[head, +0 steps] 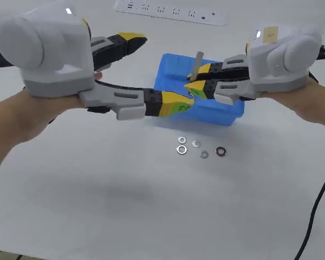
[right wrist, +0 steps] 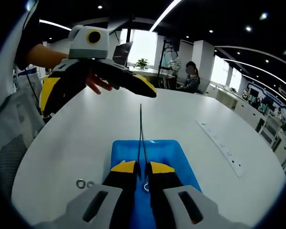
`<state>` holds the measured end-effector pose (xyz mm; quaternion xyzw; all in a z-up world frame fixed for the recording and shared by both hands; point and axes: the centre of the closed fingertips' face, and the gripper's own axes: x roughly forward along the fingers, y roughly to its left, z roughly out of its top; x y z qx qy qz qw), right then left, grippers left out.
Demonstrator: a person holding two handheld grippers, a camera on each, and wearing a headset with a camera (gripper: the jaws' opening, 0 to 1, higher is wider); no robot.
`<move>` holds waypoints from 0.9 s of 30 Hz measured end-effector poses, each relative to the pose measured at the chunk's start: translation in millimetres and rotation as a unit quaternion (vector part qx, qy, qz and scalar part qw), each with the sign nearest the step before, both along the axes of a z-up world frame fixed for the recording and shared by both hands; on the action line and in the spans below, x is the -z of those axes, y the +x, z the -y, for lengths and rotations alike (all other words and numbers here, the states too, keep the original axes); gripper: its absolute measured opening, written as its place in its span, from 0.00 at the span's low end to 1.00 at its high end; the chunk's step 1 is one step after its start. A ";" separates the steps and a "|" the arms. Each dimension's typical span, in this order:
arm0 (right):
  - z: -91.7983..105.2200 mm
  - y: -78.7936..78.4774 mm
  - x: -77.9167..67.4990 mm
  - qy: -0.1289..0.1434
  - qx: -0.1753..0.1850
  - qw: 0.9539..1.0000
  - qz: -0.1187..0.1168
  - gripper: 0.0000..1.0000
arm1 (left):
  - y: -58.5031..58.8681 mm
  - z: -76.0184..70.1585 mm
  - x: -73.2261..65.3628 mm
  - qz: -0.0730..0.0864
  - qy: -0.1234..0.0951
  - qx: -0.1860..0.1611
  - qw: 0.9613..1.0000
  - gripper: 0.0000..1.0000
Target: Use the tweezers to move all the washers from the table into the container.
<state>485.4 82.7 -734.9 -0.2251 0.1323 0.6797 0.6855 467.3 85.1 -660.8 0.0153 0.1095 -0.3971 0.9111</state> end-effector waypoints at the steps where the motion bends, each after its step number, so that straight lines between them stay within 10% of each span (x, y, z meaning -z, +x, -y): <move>1: 0.9 0.4 -1.6 0.001 0.000 1.000 -0.001 0.10 | 3.7 4.7 -0.3 0.004 0.001 0.006 1.000 0.85; 8: 4.1 0.3 -2.9 -0.004 -0.006 1.000 0.007 0.10 | 8.6 34.3 -3.4 0.018 0.014 0.070 0.997 0.55; 12: 4.3 -2.0 -3.9 -0.005 -0.012 1.000 0.008 0.10 | 10.2 46.2 -5.1 0.020 0.030 0.091 0.995 0.54; 27: 5.3 -7.7 -3.2 -0.014 -0.032 0.999 0.016 0.09 | 7.5 41.4 -1.0 0.012 0.046 0.130 0.990 0.23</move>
